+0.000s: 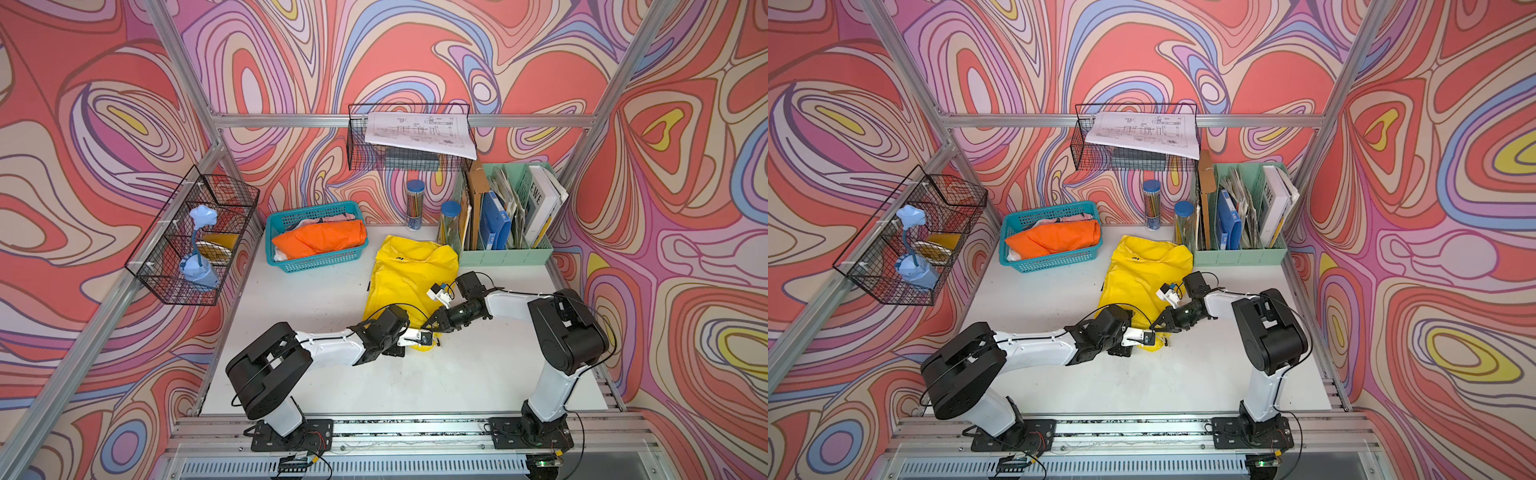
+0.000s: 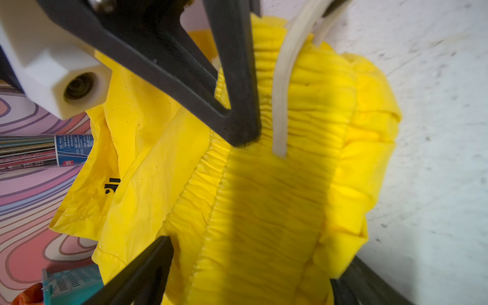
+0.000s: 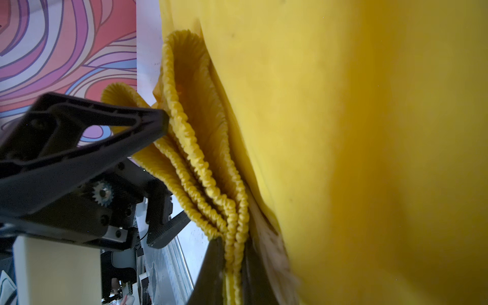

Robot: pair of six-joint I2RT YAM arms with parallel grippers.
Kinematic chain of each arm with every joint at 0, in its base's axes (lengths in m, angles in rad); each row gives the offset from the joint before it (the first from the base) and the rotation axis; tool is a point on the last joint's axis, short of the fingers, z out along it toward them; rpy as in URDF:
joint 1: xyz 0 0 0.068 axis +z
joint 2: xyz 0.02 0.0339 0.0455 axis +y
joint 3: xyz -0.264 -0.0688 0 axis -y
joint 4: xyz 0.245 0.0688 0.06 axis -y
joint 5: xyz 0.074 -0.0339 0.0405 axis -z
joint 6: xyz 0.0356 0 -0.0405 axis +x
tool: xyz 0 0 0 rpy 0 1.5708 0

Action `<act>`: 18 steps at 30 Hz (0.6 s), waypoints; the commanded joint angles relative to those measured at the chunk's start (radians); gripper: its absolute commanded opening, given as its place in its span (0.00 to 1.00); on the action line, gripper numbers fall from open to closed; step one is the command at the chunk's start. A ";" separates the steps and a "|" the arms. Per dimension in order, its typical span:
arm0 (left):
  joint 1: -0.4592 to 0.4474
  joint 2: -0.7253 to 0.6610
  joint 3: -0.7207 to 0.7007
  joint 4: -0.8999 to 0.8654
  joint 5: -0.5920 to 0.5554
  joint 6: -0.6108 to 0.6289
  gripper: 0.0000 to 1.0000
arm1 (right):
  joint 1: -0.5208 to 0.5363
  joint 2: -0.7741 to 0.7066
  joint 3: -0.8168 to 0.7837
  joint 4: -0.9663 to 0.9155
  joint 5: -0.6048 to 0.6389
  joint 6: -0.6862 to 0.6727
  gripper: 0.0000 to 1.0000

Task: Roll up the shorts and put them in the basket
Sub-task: Roll the shorts at the center of the board.

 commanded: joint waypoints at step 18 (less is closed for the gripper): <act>0.029 0.110 0.080 -0.192 0.117 -0.044 0.56 | -0.055 -0.009 -0.006 -0.092 -0.030 -0.081 0.00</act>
